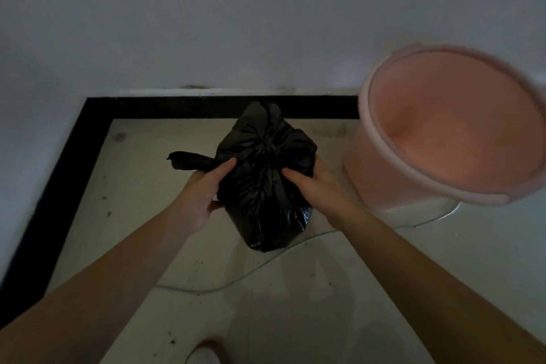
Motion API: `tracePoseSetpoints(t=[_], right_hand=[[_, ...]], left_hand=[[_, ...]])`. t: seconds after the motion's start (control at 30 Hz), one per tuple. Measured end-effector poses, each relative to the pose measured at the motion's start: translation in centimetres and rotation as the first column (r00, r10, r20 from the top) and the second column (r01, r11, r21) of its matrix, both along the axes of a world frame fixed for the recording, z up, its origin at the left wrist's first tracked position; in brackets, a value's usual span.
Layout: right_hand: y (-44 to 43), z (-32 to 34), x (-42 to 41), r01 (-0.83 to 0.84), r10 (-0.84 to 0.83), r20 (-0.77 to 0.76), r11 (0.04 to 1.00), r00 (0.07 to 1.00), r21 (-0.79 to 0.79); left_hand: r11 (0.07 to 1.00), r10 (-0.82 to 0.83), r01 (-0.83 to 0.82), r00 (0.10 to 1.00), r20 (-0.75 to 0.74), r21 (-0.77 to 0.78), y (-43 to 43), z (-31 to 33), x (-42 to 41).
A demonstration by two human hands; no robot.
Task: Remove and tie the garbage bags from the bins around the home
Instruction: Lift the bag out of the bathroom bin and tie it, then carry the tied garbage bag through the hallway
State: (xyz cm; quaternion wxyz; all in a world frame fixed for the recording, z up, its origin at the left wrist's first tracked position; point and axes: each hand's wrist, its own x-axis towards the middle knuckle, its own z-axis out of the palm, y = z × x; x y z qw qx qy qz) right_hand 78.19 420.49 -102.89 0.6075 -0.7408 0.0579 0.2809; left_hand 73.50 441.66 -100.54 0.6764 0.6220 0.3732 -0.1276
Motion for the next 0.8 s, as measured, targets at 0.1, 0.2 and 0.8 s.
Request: tracePoseSetpoints(t=[0.1,0.2,0.8], right_hand=[[-0.5,7.8,0.4,0.008,-0.009,0.02,0.999,1.0,0.051],[-1.3,17.5,1.0,-0.011,0.007,0.036,0.996,0.999,0.092],[2.7,84.8,3.4,-0.174,0.152,0.287,0.983,0.946,0.052]], left_hand=[[1.0,0.02,-0.02,0.999,0.047,-0.001,-0.6,7.5,0.1],[1.0,0.015,-0.014,0.996,0.089,-0.015,-1.2,16.4,0.1],[0.993,0.057,-0.002,0.889,0.455,-0.122,4.8,82.6,-2.1]])
